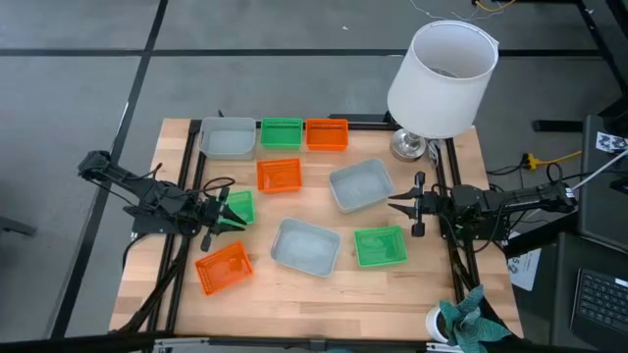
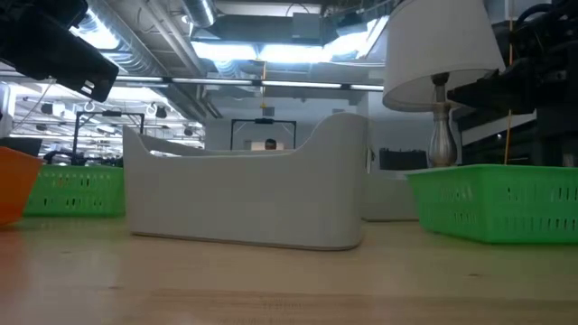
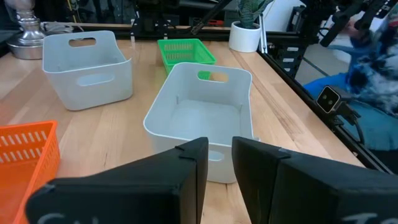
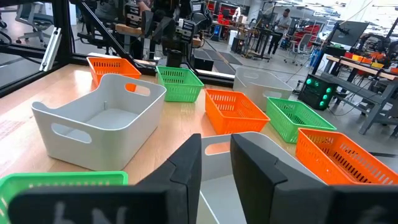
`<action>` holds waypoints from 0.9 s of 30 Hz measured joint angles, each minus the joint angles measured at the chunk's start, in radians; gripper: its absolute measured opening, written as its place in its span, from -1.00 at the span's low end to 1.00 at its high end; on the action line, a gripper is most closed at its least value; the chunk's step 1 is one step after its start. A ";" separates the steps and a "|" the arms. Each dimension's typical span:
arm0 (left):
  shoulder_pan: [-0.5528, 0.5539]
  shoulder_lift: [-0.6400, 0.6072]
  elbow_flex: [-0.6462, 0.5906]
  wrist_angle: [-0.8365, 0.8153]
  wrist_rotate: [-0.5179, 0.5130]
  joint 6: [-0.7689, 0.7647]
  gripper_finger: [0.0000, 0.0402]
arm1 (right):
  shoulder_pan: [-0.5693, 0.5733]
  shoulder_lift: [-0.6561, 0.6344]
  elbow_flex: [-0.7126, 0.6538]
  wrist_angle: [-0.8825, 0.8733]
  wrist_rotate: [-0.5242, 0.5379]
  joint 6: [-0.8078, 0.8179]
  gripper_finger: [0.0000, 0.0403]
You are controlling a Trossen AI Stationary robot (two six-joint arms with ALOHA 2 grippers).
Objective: Stack baskets by color
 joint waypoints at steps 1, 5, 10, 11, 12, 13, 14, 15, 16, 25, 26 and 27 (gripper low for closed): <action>0.000 0.000 0.000 0.000 0.000 0.000 -0.68 | 0.000 0.000 0.000 0.002 0.000 -0.033 -0.57; 0.000 0.000 0.000 0.000 0.000 0.000 -0.68 | -0.001 0.000 0.000 0.019 0.001 -0.214 -0.57; 0.000 0.000 0.000 -0.004 -0.002 0.087 -0.68 | -0.001 0.000 0.000 0.019 0.000 -0.230 -0.57; 0.000 0.000 0.000 -0.005 -0.002 0.140 -0.68 | -0.001 0.000 0.000 0.020 0.000 -0.230 -0.57; 0.000 0.000 0.000 -0.005 -0.002 0.185 -0.68 | -0.001 0.000 0.000 0.022 -0.005 -0.223 -0.57; 0.000 0.000 0.000 -0.005 -0.002 0.224 -0.68 | -0.001 0.000 0.000 0.025 -0.021 -0.187 -0.57; 0.000 0.000 0.000 -0.005 -0.002 0.253 -0.68 | -0.001 0.000 0.000 0.026 -0.047 -0.130 -0.57; 0.000 0.000 0.000 -0.005 -0.002 0.274 -0.68 | -0.001 0.000 0.000 0.027 -0.077 -0.064 -0.57; 0.000 0.000 0.000 -0.005 -0.002 0.290 -0.68 | -0.001 0.000 0.000 0.028 -0.106 0.006 -0.57; 0.000 0.000 0.000 0.099 0.000 0.408 -0.68 | -0.001 0.000 0.000 0.081 -0.175 0.320 -0.57; 0.000 0.000 0.000 0.140 0.001 0.436 -0.68 | -0.001 0.000 0.000 0.084 -0.175 0.321 -0.57; 0.000 0.000 0.000 0.183 0.001 0.459 -0.68 | -0.001 0.000 0.000 0.085 -0.175 0.322 -0.57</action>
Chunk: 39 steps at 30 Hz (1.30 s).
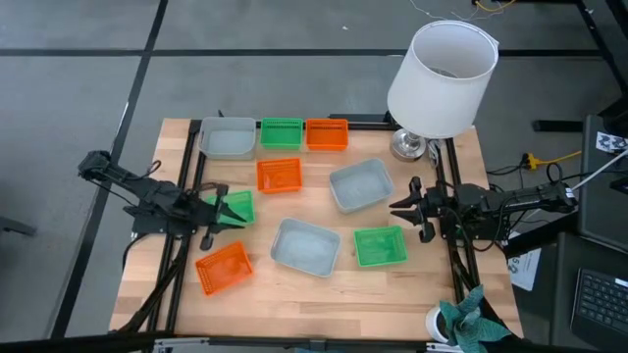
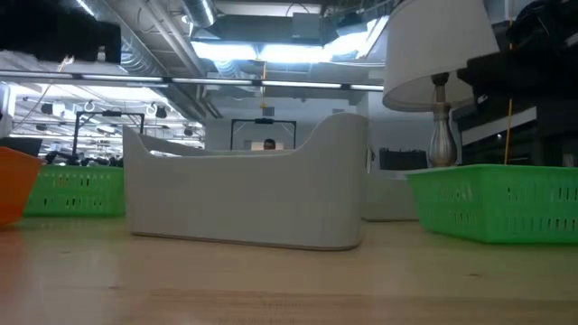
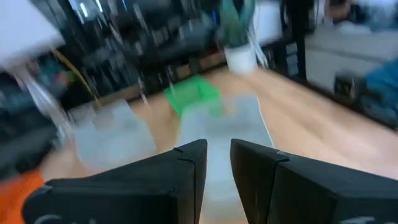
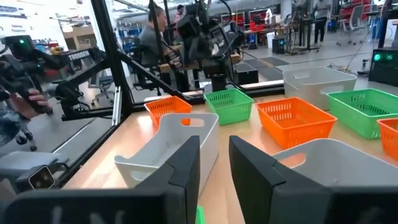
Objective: Stack baskets by color
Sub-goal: Stack the middle orange bin into the top orange bin
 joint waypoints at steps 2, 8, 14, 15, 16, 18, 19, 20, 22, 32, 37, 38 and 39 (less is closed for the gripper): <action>0.000 0.000 0.000 0.077 0.000 0.011 -0.68 | 0.000 0.000 0.000 0.000 0.000 0.006 -0.57; 0.000 0.001 0.000 0.193 0.000 0.015 -0.68 | 0.000 0.000 0.000 0.060 0.000 0.053 -0.57; 0.001 0.001 0.000 0.232 -0.001 0.064 -0.68 | 0.000 0.000 0.000 0.130 0.000 0.045 -0.57; 0.001 0.001 0.000 0.247 -0.001 0.077 -0.68 | 0.000 0.001 0.000 0.137 0.000 0.043 -0.57; 0.001 0.000 0.000 0.261 -0.001 0.089 -0.68 | 0.000 0.001 0.000 0.143 0.000 0.037 -0.57; 0.001 0.000 0.000 0.278 -0.016 0.105 -0.68 | 0.000 0.001 0.000 0.173 0.000 0.009 -0.57; 0.001 0.000 0.000 0.282 -0.031 0.111 -0.68 | 0.000 0.001 0.000 0.196 0.000 -0.010 -0.57; 0.001 0.001 0.000 0.288 -0.048 0.114 -0.68 | 0.000 0.001 0.000 0.222 0.000 -0.032 -0.57; 0.001 0.001 0.000 0.301 -0.094 0.114 -0.68 | 0.004 0.001 0.000 0.278 0.000 -0.076 -0.57; 0.037 0.001 0.000 0.307 -0.214 0.091 -0.68 | 0.050 0.001 0.000 0.473 0.010 -0.280 -0.57; 0.121 0.001 0.000 0.366 -0.216 0.091 -0.68 | 0.050 0.000 0.000 0.595 0.246 -0.427 -0.57; 0.138 0.001 0.000 0.379 -0.216 0.091 -0.68 | 0.050 0.000 0.000 0.601 0.298 -0.451 -0.57; 0.156 0.001 0.000 0.393 -0.215 0.091 -0.68 | 0.049 0.000 0.000 0.608 0.337 -0.467 -0.57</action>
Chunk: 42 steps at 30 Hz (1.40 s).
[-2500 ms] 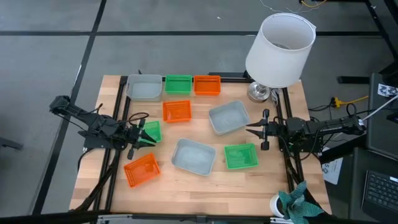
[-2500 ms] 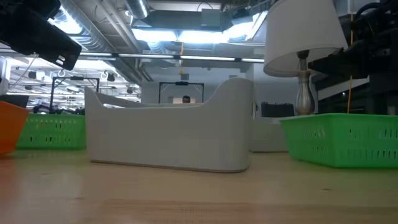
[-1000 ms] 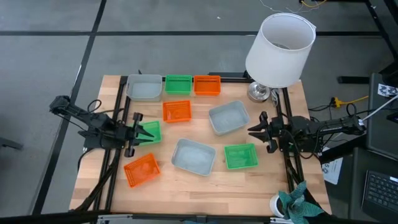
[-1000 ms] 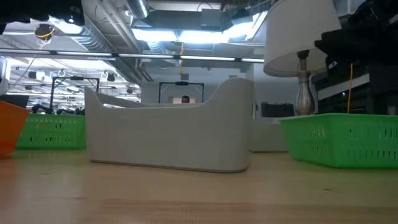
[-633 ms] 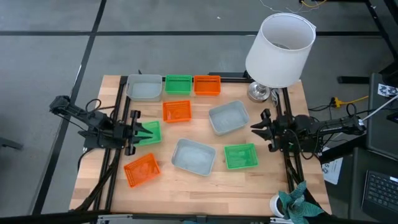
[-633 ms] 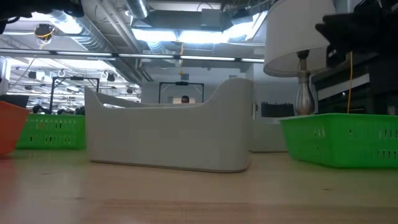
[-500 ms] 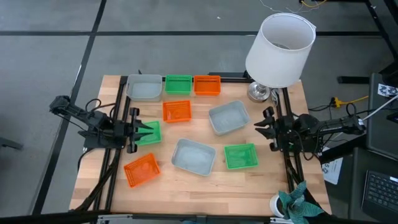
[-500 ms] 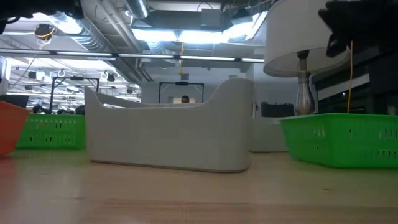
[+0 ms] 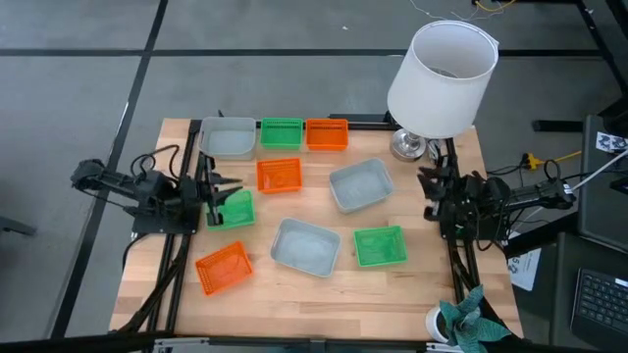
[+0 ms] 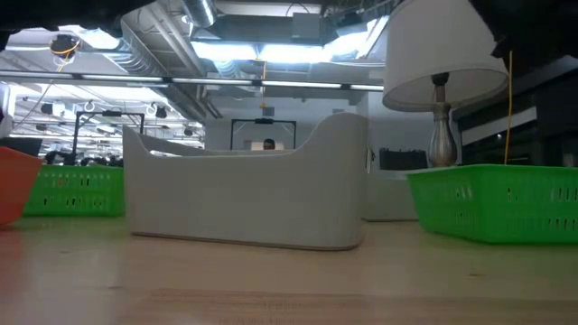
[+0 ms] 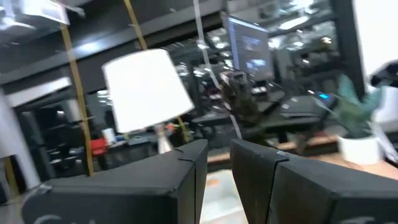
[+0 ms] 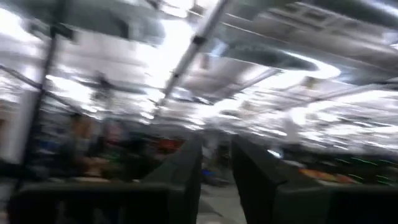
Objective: Stack baskets by color
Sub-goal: Stack the middle orange bin into the top orange bin
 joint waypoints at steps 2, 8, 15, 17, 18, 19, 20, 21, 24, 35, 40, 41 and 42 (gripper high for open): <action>0.032 0.000 0.000 0.012 -0.001 -0.003 -0.68 | 0.000 0.000 0.000 0.003 0.029 -0.008 -0.57; 0.097 0.000 0.000 0.002 0.000 -0.003 -0.68 | 0.000 0.035 0.045 0.000 0.026 0.068 -0.57; 0.137 0.000 0.000 -0.004 0.000 -0.003 -0.68 | -0.044 0.234 0.244 -0.231 0.091 0.109 -0.57; 0.143 0.000 0.000 -0.009 0.001 -0.003 -0.68 | -0.070 0.317 0.321 -0.330 0.091 0.127 -0.57; 0.145 0.000 0.000 -0.009 0.001 -0.005 -0.68 | -0.086 0.359 0.362 -0.393 0.091 0.143 -0.57; 0.147 0.000 0.000 -0.009 0.001 -0.007 -0.68 | -0.100 0.401 0.406 -0.458 0.091 0.167 -0.57; 0.147 0.000 0.000 -0.010 0.001 -0.008 -0.68 | -0.115 0.439 0.452 -0.543 0.091 0.206 -0.57; 0.147 0.000 0.000 -0.012 0.001 -0.010 -0.68 | -0.130 0.471 0.495 -0.638 0.091 0.258 -0.57; 0.147 0.000 0.000 -0.036 0.002 -0.055 -0.68 | -0.178 0.580 0.629 -0.925 0.091 0.441 -0.57; 0.146 0.036 0.031 -0.052 0.057 -0.088 -0.68 | -0.219 0.844 0.753 -1.125 0.031 0.542 -0.57; 0.158 0.197 0.167 -0.173 -0.072 -0.188 -0.68 | -0.219 0.872 0.753 -1.126 0.031 0.542 -0.57; 0.168 0.231 0.205 -0.223 -0.078 -0.216 -0.68 | -0.219 0.872 0.753 -1.126 0.031 0.542 -0.57; 0.179 0.265 0.244 -0.283 -0.078 -0.246 -0.68 | -0.219 0.872 0.753 -1.126 0.031 0.542 -0.57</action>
